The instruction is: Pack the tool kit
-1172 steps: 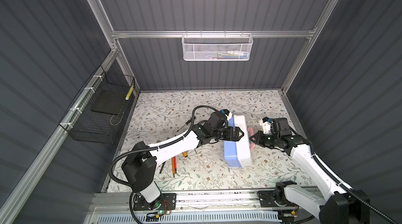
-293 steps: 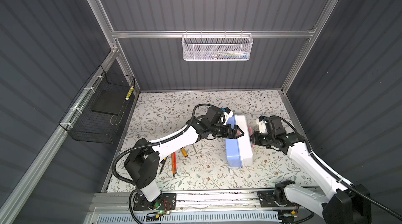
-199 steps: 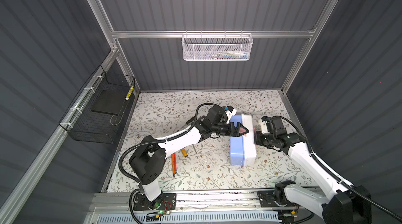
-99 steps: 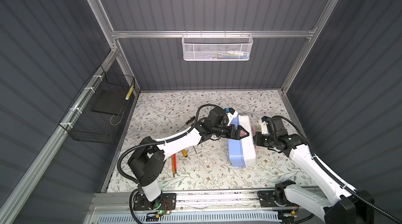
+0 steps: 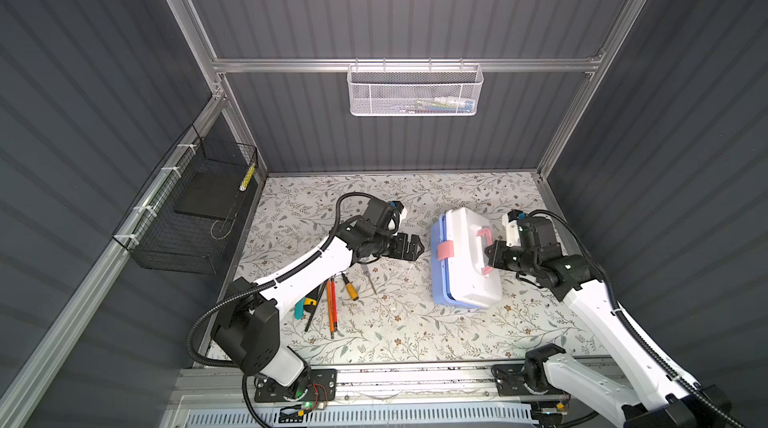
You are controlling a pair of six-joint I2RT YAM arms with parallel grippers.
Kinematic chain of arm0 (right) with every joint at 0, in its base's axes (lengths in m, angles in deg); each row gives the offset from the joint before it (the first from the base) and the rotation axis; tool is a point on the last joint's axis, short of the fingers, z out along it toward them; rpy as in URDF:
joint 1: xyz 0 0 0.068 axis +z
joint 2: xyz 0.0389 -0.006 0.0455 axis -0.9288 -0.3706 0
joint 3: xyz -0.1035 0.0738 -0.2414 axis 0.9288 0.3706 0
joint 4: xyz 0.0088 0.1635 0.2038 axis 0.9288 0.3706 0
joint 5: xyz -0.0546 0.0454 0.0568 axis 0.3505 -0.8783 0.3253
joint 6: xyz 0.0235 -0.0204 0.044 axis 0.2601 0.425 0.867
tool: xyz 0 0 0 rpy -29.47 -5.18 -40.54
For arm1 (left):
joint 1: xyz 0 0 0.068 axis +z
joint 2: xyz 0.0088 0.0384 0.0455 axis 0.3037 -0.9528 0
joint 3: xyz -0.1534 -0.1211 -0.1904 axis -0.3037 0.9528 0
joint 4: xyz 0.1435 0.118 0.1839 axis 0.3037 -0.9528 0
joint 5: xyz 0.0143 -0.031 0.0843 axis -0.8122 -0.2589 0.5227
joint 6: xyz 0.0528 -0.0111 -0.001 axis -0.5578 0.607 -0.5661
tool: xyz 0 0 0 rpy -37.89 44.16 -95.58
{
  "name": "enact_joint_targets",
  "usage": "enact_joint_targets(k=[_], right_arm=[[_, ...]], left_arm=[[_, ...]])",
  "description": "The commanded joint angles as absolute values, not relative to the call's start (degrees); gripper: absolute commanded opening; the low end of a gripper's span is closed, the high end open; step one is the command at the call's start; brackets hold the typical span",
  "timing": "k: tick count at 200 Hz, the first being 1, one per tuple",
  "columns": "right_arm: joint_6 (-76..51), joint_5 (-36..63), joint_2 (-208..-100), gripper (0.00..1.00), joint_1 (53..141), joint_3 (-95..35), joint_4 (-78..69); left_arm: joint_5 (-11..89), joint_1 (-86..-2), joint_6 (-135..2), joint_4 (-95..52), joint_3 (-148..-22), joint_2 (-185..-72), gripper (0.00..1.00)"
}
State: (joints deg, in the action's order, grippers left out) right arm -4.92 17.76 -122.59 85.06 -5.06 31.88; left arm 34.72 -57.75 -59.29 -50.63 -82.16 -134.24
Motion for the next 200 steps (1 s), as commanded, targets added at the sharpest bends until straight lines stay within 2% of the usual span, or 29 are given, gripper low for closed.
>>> enact_joint_targets(k=[1,90,200], right_arm=[[-5.9,18.5,-123.6,0.00,85.1,-7.2,30.8],[-6.1,14.8,-129.8,0.00,84.8,-8.1,31.1],[2.4,-18.0,-122.0,0.00,65.3,2.7,20.9]], left_arm=[[34.4,-57.8,-59.7,-49.1,-80.7,-134.2,1.00],[31.6,-59.5,-55.1,-39.6,-77.6,-139.1,0.99],[30.3,-61.7,-51.8,-30.7,-76.9,-147.8,0.99]])
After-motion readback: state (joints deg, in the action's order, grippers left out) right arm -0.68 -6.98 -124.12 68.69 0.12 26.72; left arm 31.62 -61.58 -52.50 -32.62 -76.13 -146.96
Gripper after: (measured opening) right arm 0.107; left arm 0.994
